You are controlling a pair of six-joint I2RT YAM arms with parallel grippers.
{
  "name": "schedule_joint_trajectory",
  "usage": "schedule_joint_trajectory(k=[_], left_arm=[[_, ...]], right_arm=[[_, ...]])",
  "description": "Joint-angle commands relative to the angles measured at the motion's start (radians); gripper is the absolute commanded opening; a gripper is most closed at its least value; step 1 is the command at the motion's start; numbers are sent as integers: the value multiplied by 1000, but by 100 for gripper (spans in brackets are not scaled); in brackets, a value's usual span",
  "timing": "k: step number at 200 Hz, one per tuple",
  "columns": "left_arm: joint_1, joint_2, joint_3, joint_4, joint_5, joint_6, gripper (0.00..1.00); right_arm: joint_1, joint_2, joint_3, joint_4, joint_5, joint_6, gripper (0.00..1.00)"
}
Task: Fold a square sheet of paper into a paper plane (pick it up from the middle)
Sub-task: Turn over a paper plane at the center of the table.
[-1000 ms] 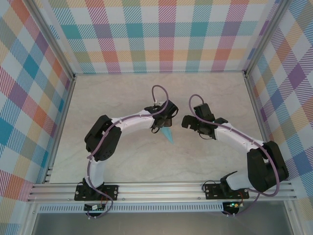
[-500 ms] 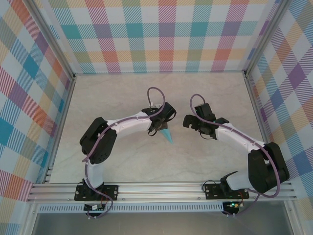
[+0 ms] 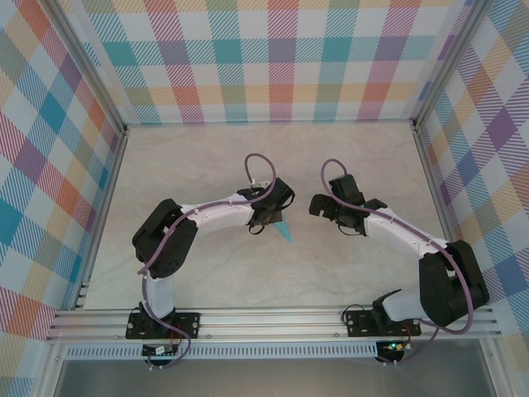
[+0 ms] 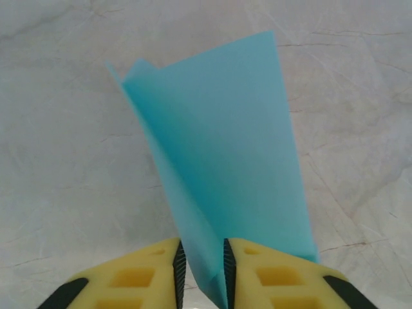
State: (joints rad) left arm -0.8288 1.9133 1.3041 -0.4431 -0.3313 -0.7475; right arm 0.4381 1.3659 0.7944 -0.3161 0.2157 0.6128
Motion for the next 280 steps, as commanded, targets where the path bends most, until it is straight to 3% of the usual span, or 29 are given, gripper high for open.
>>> schedule_joint_trajectory(k=[1,44,86,118,182,211,236,280], left_arm=[[2,-22,-22,35,16,-17,31],[10,-16,-41,58,21,-35,29],[12,-52,-73,91,27,-50,11],[12,-170,-165,213,55,-41,1],[62,-374,-395,569,321,22,0],[109,-356,-484,751,453,-32,0],[146,-319,-537,831,499,-68,0],[173,-229,-590,909,529,-95,0]], right_arm=[[-7,-11,-14,-9,-13,-9,100],[-7,-5,-12,-11,-15,-8,100],[-7,-7,-14,-5,-26,-21,100],[-7,-30,-31,49,-118,-56,100],[-7,-71,-41,97,-299,-39,100],[-3,-91,-43,93,-360,-8,97],[7,-122,-44,84,-372,7,94],[84,-71,-7,26,-326,4,76]])
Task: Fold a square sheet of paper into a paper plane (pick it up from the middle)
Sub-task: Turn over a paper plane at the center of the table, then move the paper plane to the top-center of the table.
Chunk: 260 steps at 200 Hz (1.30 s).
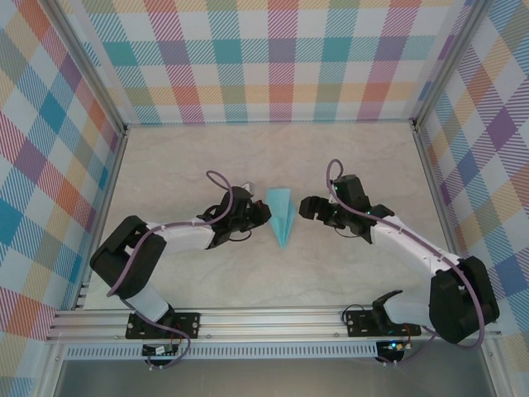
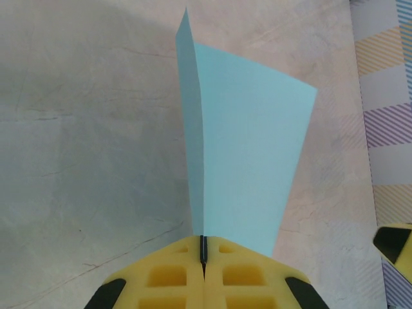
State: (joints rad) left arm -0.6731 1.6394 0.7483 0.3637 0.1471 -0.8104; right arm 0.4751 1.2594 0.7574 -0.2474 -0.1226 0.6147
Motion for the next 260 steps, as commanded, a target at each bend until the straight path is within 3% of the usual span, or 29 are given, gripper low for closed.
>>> schedule_joint_trajectory(k=[1,46,95,132,169,216,237,260], left_arm=[[19,46,-34,103,51,-33,0],[38,67,-71,119,53,-45,0],[47,79,-84,103,51,-44,0],[51,84,-84,107,57,-46,0],[52,85,-84,107,63,-45,0],[52,83,-86,106,65,-47,0],[52,82,-87,107,65,-47,0],[52,79,-89,106,61,-46,0]], right_arm=[[50,39,32,-45,14,1,76],[216,198,144,-125,150,-12,65],[308,349,240,-133,160,-14,67],[317,421,284,-148,173,-3,58],[317,465,308,-140,163,2,57],[318,483,325,-137,171,2,42],[318,478,329,-155,193,7,41],[318,438,315,-170,228,17,47]])
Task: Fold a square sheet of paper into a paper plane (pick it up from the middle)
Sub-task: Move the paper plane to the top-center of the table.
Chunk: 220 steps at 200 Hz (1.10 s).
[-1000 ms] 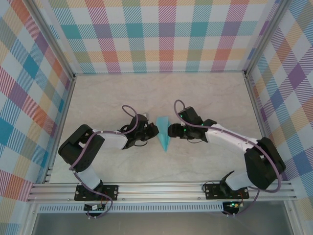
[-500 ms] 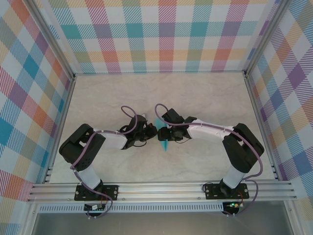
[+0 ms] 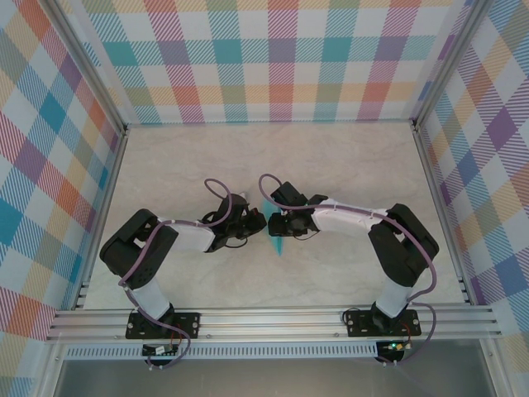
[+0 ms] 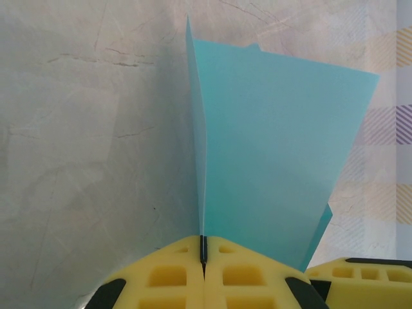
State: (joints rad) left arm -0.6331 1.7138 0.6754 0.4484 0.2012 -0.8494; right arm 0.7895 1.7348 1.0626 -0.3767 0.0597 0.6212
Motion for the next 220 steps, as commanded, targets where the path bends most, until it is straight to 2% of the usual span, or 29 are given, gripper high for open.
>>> schedule_joint_trajectory(k=[1,21,52,96,116,151,196,220], left_arm=[[12,4,-16,21,7,-7,0],[12,5,-16,24,7,-7,0],[12,9,-17,27,7,-10,0],[12,10,-15,29,14,-12,0],[12,8,-17,29,15,-12,0],[12,9,-18,32,15,-14,0],[12,-3,-20,26,15,-17,0],[13,-32,-23,3,-8,-18,9]], right_arm=[[4,-40,9,-41,46,11,47],[4,-74,-2,-32,32,0,47],[10,-47,8,-18,10,-26,37],[11,0,13,-18,0,-14,44],[11,14,16,-10,-17,-16,44],[12,38,28,-8,-24,-16,37],[13,71,45,-13,-18,-3,33],[12,86,59,-20,-6,6,24]])
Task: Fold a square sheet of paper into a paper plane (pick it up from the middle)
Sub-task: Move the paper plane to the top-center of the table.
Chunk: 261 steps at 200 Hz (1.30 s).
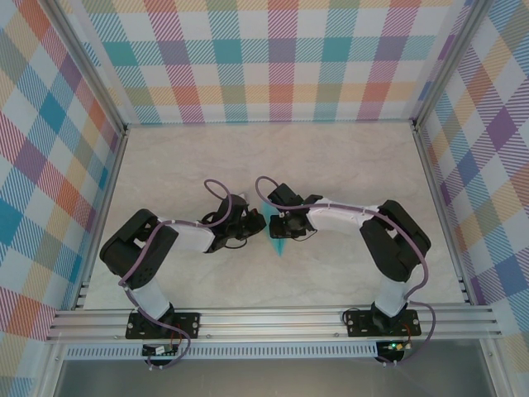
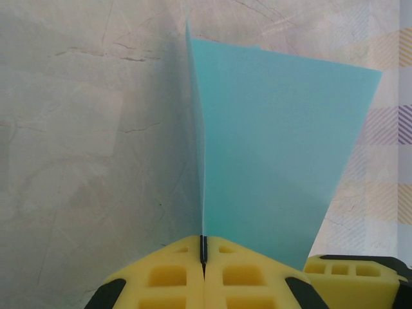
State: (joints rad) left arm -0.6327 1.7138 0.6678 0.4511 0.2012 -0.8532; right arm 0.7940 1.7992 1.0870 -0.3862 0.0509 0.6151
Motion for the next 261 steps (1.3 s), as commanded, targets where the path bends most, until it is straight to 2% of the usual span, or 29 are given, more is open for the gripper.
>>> schedule_joint_trajectory(k=[1,28,62,100,156,186,234,261], left_arm=[[14,-34,-16,-2,-9,-15,10],[31,-103,-29,-89,-79,-8,27],[60,-201,-25,-267,-191,17,39],[80,-263,-27,-386,-274,23,44],[87,-267,-28,-416,-281,24,47],[88,-261,-26,-417,-278,24,47],[88,-264,-24,-428,-284,26,48],[94,-291,-23,-470,-313,38,50]], right_arm=[[8,21,36,-12,4,13,23],[14,7,50,-66,64,18,11],[35,-12,89,-203,196,28,9],[48,47,140,-273,271,43,10],[62,133,192,-278,260,38,19],[65,149,198,-282,263,42,20],[66,151,207,-285,283,43,6],[65,115,245,-293,325,10,4]])
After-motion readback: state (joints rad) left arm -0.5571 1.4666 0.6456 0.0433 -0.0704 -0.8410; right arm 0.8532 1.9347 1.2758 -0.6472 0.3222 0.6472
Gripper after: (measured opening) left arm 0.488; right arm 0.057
